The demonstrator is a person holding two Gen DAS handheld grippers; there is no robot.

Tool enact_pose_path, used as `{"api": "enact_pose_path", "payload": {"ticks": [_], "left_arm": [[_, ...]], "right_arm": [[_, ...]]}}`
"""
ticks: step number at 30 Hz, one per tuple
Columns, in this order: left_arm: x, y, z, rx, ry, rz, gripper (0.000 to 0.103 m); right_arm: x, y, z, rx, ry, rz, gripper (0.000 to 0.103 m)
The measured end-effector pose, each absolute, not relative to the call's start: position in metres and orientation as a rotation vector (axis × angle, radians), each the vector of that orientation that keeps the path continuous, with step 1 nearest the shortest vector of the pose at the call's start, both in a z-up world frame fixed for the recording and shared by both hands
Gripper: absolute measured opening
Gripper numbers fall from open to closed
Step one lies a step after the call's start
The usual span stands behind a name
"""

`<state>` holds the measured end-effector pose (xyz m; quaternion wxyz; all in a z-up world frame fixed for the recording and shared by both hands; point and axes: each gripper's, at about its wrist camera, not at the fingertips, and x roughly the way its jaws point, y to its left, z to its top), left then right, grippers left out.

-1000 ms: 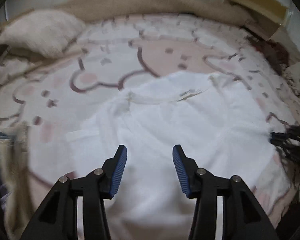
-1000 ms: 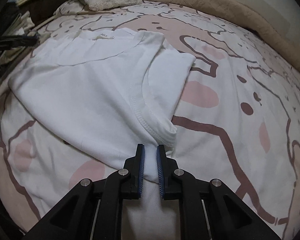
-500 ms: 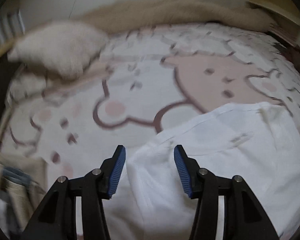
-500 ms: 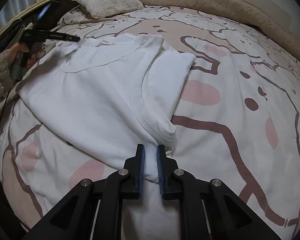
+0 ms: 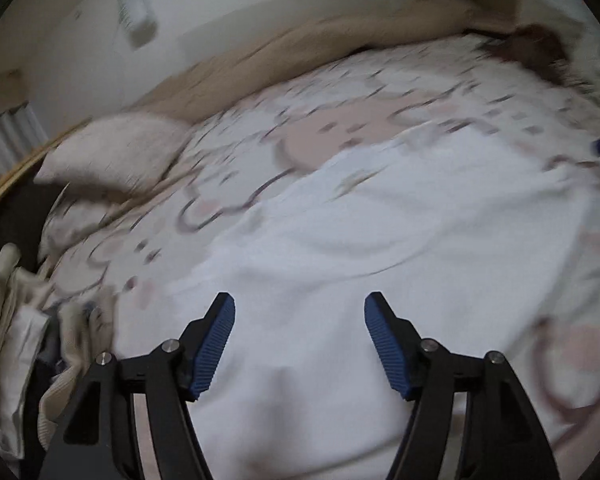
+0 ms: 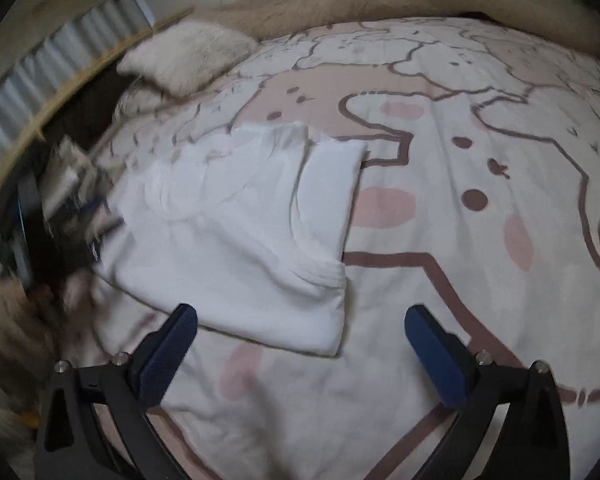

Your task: Fold clothes

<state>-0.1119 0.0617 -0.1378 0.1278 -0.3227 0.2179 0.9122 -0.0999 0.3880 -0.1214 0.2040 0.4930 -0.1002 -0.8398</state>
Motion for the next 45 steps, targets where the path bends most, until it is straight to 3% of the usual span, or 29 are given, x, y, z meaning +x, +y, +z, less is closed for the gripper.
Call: {"api": "enact_pose_path", "payload": {"ticks": [3,6,8,9,15,19,21,23,25,31,34,39,43,45], "left_arm": [[-0.082,0.103,-0.125,-0.739,0.702,2.648,0.067],[-0.062,0.149,-0.124,-0.596,0.756,2.581,0.068],[-0.054,0.176,-0.128,-0.522,0.784,2.548,0.069],[-0.053,0.186,-0.130,-0.502,0.799,2.536,0.069],[-0.045,0.235,-0.146,-0.436,0.875,2.431,0.069],[-0.042,0.252,-0.158,-0.429,0.941,2.362,0.069],[-0.040,0.258,-0.162,-0.424,0.980,2.330,0.069],[-0.036,0.262,-0.165,-0.417,1.019,2.298,0.069],[-0.035,0.266,-0.166,-0.406,1.054,2.278,0.068],[-0.037,0.286,-0.167,-0.354,1.154,2.242,0.058],[-0.043,0.292,-0.171,-0.370,1.182,2.242,0.046],[-0.060,0.295,-0.173,-0.439,1.181,2.296,0.044],[-0.067,0.297,-0.175,-0.448,1.180,2.322,0.010],[-0.067,0.294,-0.174,-0.428,1.156,2.354,0.005]], "right_arm": [[-0.108,0.401,-0.128,1.479,-0.465,-2.271,0.103],[-0.118,0.422,-0.146,1.592,-0.767,-2.158,0.100],[-0.123,0.434,-0.167,1.656,-1.017,-2.003,0.060],[-0.124,0.437,-0.176,1.689,-1.093,-1.949,0.056],[-0.126,0.434,-0.218,1.740,-1.263,-1.801,0.055],[-0.126,0.438,-0.236,1.629,-1.505,-1.714,0.055],[-0.130,0.432,-0.237,1.611,-1.505,-1.717,0.053],[-0.134,0.426,-0.236,1.596,-1.489,-1.728,0.026],[-0.137,0.421,-0.225,1.590,-1.443,-1.751,0.018],[-0.141,0.417,-0.191,1.507,-1.399,-1.755,0.017],[-0.140,0.415,-0.186,1.510,-1.372,-1.766,0.017],[-0.136,0.413,-0.191,1.540,-1.348,-1.760,0.017],[-0.133,0.415,-0.190,1.542,-1.312,-1.756,0.017],[-0.132,0.414,-0.181,1.555,-1.227,-1.818,0.017]]}}
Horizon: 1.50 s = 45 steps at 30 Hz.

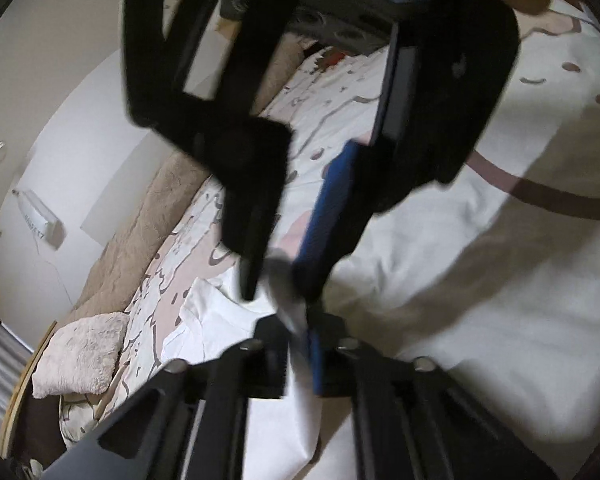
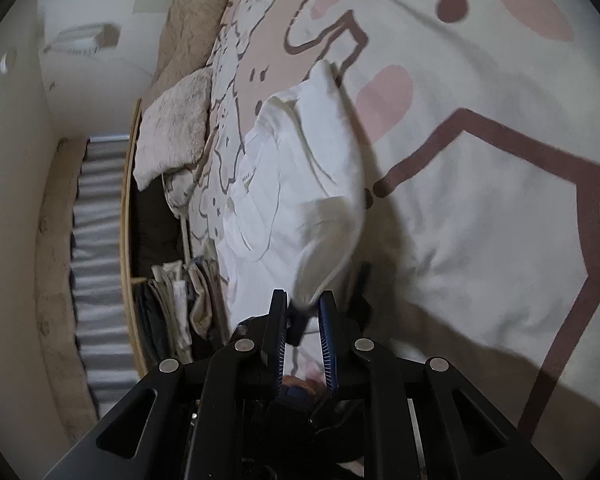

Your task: Fold clothes

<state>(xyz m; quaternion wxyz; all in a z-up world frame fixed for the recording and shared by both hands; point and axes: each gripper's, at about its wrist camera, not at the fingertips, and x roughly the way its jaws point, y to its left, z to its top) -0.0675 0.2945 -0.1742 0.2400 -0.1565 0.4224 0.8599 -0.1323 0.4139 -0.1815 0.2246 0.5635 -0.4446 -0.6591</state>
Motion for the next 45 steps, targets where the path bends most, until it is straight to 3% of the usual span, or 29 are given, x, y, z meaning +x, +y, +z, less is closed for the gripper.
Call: {"api": "enact_pose_path", "payload": {"ticks": [2,3,5,9,14,21,25,27,29,33,35,36,38,45], "left_arm": [[-0.069,0.289,-0.172,-0.413,1.117,2.382,0.005],[-0.070,0.286,-0.172,-0.408,1.097,2.392,0.005],[-0.073,0.278,-0.168,-0.402,1.045,2.414,0.005],[-0.079,0.270,-0.160,-0.393,0.948,2.451,0.005],[-0.078,0.261,-0.149,-0.447,0.801,2.463,0.006],[-0.090,0.243,-0.137,-0.475,0.626,2.491,0.006],[-0.097,0.235,-0.133,-0.486,0.559,2.509,0.005],[-0.093,0.234,-0.133,-0.484,0.534,2.511,0.006],[-0.089,0.233,-0.133,-0.484,0.516,2.511,0.005],[-0.096,0.231,-0.134,-0.516,0.490,2.500,0.006],[-0.102,0.231,-0.135,-0.562,0.484,2.508,0.006],[-0.104,0.230,-0.135,-0.581,0.466,2.511,0.006],[-0.109,0.227,-0.134,-0.618,0.428,2.518,0.006],[-0.093,0.181,-0.104,-0.573,0.176,2.617,0.006]], "right_arm": [[-0.131,0.410,-0.161,1.533,-1.036,-1.979,0.020],[-0.129,0.409,-0.151,1.499,-0.953,-2.041,0.026],[-0.128,0.407,-0.135,1.445,-0.854,-2.114,0.103],[-0.141,0.413,-0.125,1.383,-0.834,-2.145,0.103],[-0.201,0.421,-0.157,1.571,-0.945,-2.010,0.103],[-0.259,0.410,-0.200,1.568,-1.100,-1.796,0.103],[-0.280,0.383,-0.204,1.574,-0.969,-1.796,0.103],[-0.293,0.371,-0.199,1.554,-0.887,-1.813,0.095],[-0.305,0.358,-0.199,1.563,-0.798,-1.831,0.077],[-0.318,0.349,-0.200,1.564,-0.739,-1.857,0.061],[-0.321,0.348,-0.202,1.593,-0.721,-1.880,0.025],[-0.322,0.347,-0.203,1.613,-0.712,-1.894,0.018],[-0.323,0.346,-0.202,1.641,-0.693,-1.922,0.013],[-0.317,0.315,-0.144,1.646,-0.522,-2.061,0.011]]}}
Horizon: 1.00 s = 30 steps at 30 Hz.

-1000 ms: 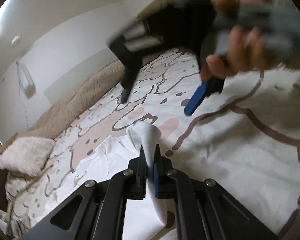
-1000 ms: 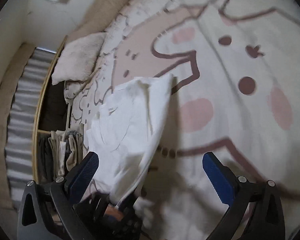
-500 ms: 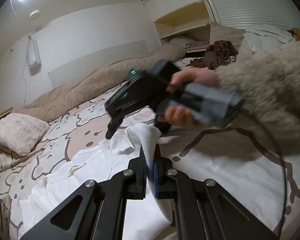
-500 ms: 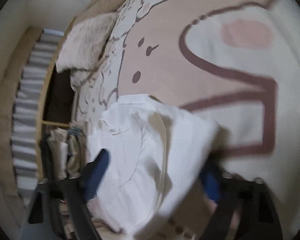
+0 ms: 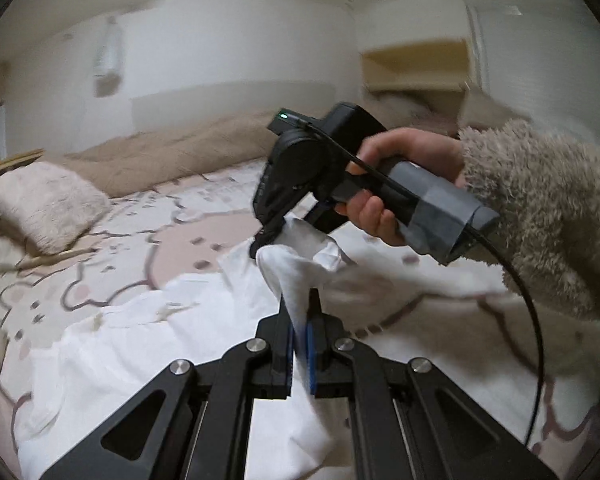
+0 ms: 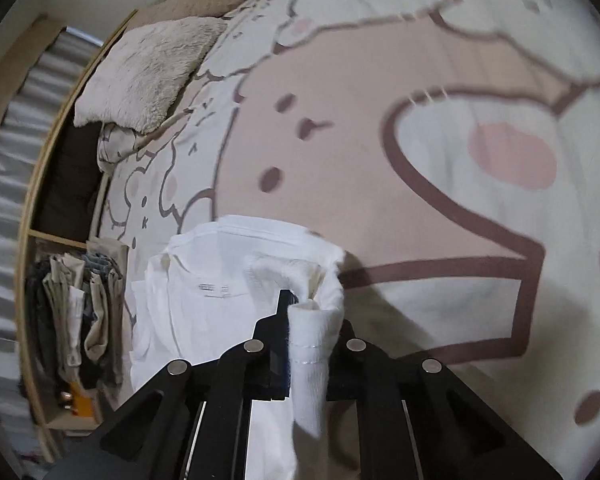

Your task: Fold clothes

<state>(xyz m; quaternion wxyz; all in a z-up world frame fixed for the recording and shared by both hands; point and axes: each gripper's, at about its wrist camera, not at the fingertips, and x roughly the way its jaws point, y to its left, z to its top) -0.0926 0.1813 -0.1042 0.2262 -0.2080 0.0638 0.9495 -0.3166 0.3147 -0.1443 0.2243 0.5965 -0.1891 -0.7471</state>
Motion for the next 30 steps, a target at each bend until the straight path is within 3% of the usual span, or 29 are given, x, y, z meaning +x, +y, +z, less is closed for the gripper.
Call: {"api": "enact_pose_path", "payload": {"ticks": [9,20,27,28,30], "left_arm": [[-0.072,0.106,-0.093,-0.625,-0.011,2.740,0.006],[-0.084,0.043,-0.142,-0.910,-0.251,2.696,0.006],[-0.087,0.053,-0.151,-0.949,-0.212,2.674,0.006],[-0.087,0.056,-0.151,-0.947,-0.190,2.672,0.006],[-0.086,0.063,-0.152,-0.938,-0.147,2.672,0.006]], "right_arm": [[-0.327,0.212,-0.091,1.684,-0.244,-2.152,0.010],[-0.332,0.119,-0.118,1.810,0.027,-2.157,0.010],[-0.331,0.099,-0.134,1.867,0.211,-2.197,0.010],[-0.331,0.098,-0.132,1.865,0.231,-2.194,0.012],[-0.329,0.095,-0.124,1.847,0.271,-2.186,0.036]]}}
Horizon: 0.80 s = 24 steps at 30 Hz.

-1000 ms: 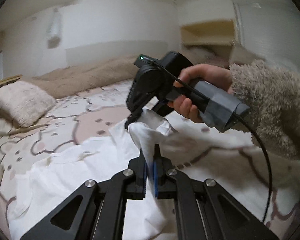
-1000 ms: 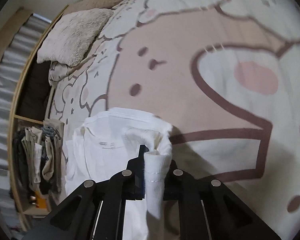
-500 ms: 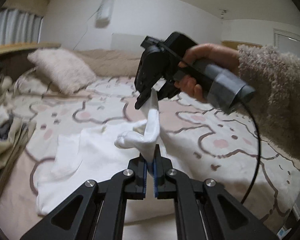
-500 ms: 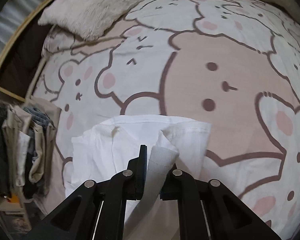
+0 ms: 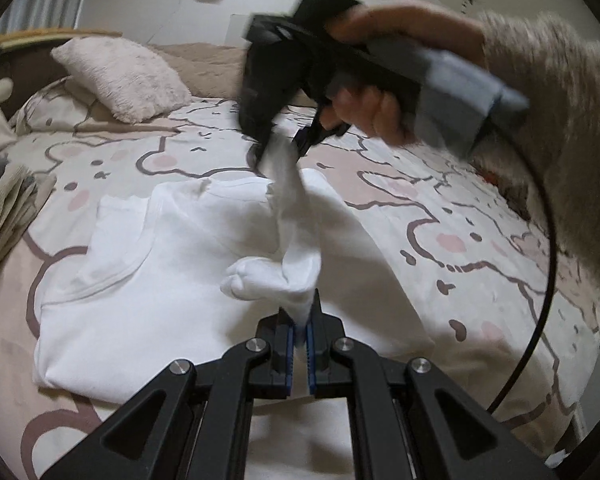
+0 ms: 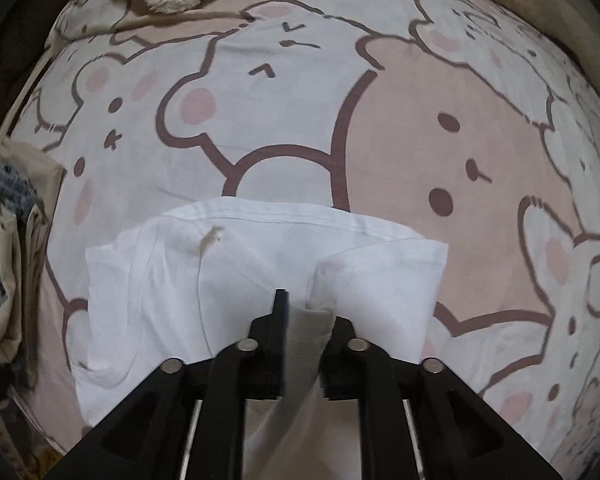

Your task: Fold clothes

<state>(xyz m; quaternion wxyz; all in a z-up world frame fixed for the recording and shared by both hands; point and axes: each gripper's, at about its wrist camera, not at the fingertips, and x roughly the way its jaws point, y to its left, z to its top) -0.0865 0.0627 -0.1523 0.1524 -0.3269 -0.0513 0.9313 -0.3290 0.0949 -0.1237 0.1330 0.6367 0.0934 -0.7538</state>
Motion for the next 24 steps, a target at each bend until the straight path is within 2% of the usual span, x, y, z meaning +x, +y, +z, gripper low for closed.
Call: {"api": "enact_pose_path", "payload": {"ticks": [1,2,7,10,12,13,17,19,24], "left_arm": [[-0.086,0.065,-0.153,-0.935,-0.131,2.672,0.006],[-0.085,0.066,-0.154,-0.932,-0.116,2.672,0.006],[-0.087,0.065,-0.156,-0.944,-0.128,2.662,0.006],[-0.092,0.058,-0.159,-0.971,-0.185,2.643,0.006],[-0.096,0.055,-0.162,-0.993,-0.212,2.634,0.006],[-0.097,0.053,-0.163,-1.000,-0.224,2.633,0.006],[-0.097,0.051,-0.163,-1.007,-0.241,2.642,0.006],[-0.094,0.057,-0.161,-0.985,-0.190,2.643,0.006],[-0.082,0.098,-0.154,-0.895,0.121,2.605,0.006]], "right_arm": [[-0.328,0.094,-0.118,1.823,0.263,-2.196,0.061],[-0.327,0.095,-0.111,1.792,0.240,-2.216,0.065],[-0.319,0.122,-0.066,1.556,-0.107,-2.351,0.065],[-0.277,0.155,-0.010,1.094,-0.259,-2.645,0.065],[-0.235,0.178,0.024,0.717,-0.290,-2.836,0.091],[-0.224,0.184,0.032,0.637,-0.275,-2.873,0.103],[-0.212,0.193,0.035,0.737,-0.112,-2.861,0.103],[-0.220,0.188,0.019,0.889,-0.003,-2.839,0.103],[-0.244,0.162,-0.028,1.241,0.184,-2.618,0.103]]}}
